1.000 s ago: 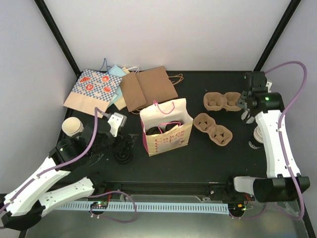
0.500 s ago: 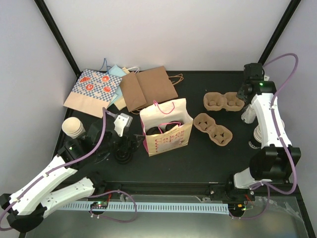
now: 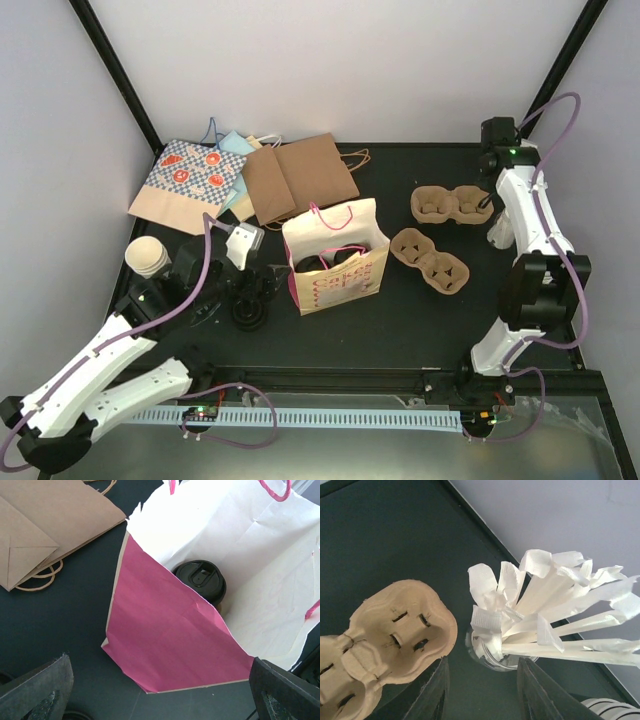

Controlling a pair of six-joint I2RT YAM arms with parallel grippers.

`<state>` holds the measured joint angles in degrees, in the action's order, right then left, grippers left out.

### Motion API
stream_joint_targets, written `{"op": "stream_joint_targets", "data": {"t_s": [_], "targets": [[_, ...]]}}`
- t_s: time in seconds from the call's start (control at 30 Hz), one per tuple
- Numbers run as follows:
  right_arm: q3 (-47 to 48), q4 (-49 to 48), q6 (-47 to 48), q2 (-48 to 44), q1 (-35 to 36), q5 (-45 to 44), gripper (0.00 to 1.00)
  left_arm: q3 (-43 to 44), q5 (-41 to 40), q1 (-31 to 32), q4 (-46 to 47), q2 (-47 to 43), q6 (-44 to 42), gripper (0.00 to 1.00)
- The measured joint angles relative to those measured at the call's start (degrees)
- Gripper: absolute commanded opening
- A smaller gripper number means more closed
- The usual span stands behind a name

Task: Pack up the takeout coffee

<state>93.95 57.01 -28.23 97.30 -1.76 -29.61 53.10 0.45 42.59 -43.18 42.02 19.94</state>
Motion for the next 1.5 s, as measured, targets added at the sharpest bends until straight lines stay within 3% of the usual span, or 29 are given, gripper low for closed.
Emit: {"op": "stream_joint_targets", "data": {"t_s": [0.4,0.5,0.6,0.7,1.17,1.5], "targets": [[3.5,-0.2,-0.2,5.6,-0.3,-3.4,0.35,0.0,0.3,-2.7,0.0,1.9,-2.3,0.99],[4.1,-0.1,-0.3,5.7,-0.3,-4.0,0.18,0.0,0.8,-3.5,0.1,2.0,-2.6,0.99],[5.2,-0.1,-0.3,5.9,-0.3,-4.5,0.13,0.0,1.4,-4.4,0.2,2.0,-3.1,0.99],[5.9,0.0,-0.2,5.9,-0.3,-4.9,0.02,0.0,1.8,-5.1,0.2,2.0,-3.4,0.99],[6.8,1.9,0.9,2.4,-0.3,-4.7,0.01,0.0,3.3,-6.2,0.1,0.9,-3.5,0.99],[18.9,9.0,3.2,-1.9,-0.1,-1.0,0.01,0.0,3.9,-6.3,-0.2,-0.5,-3.5,0.99]]}}
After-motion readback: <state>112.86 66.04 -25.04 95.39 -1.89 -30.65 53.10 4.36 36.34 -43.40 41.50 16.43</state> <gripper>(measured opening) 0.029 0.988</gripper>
